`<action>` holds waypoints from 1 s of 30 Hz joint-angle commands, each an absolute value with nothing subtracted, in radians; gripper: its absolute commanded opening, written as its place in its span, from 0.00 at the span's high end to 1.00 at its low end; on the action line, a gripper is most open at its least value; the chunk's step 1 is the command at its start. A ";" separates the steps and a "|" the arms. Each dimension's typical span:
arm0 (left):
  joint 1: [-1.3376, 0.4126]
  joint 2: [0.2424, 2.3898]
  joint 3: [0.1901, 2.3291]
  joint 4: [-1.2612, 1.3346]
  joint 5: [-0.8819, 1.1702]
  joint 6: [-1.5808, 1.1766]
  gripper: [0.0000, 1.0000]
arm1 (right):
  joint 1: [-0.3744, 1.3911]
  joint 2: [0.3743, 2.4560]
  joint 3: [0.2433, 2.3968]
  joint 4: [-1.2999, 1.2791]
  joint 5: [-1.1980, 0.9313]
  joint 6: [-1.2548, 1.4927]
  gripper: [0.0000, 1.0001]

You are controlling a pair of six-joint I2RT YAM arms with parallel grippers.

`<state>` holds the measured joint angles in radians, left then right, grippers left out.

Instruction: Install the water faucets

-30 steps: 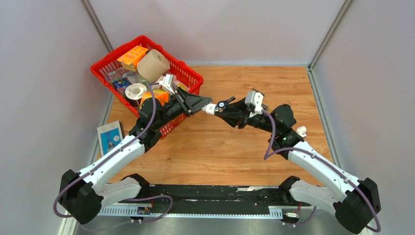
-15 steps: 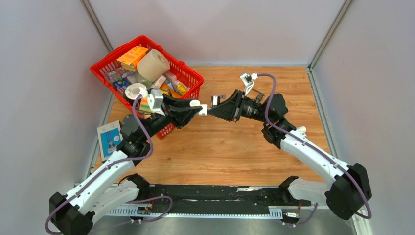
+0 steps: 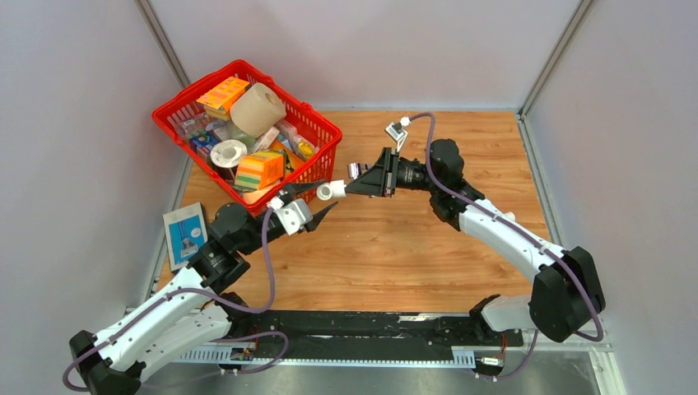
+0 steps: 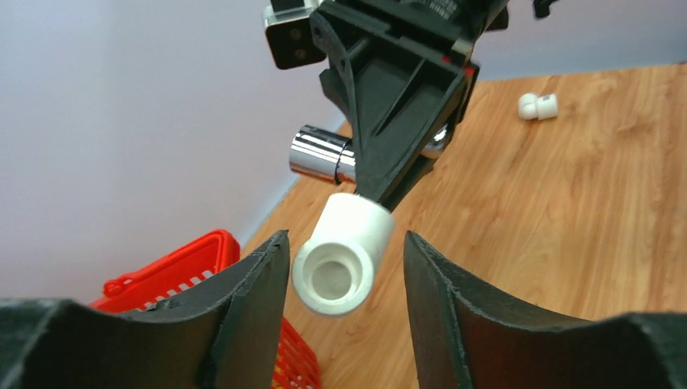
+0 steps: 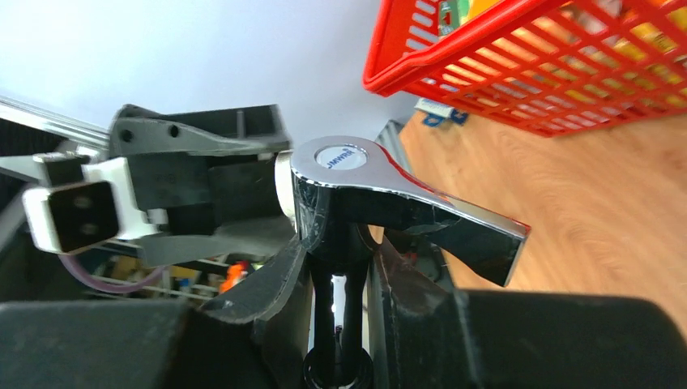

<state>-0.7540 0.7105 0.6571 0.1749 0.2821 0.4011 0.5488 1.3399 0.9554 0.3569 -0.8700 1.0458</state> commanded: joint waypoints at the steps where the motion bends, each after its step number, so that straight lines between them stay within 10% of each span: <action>1: -0.778 0.672 0.690 0.218 0.169 0.194 0.34 | 0.549 1.290 1.015 0.284 -0.789 0.763 1.00; 12: -0.597 0.883 1.084 -0.305 0.207 -0.477 0.15 | 0.549 1.016 0.783 0.538 -0.716 -0.038 1.00; 30: -0.486 1.115 1.092 -0.006 0.920 -0.736 0.16 | 0.554 0.980 0.822 0.471 -0.945 -0.356 1.00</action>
<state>-0.4934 1.1141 1.0992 -0.1467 0.7780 -0.6529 0.5484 1.0042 0.7761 0.4202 -0.8898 -0.2867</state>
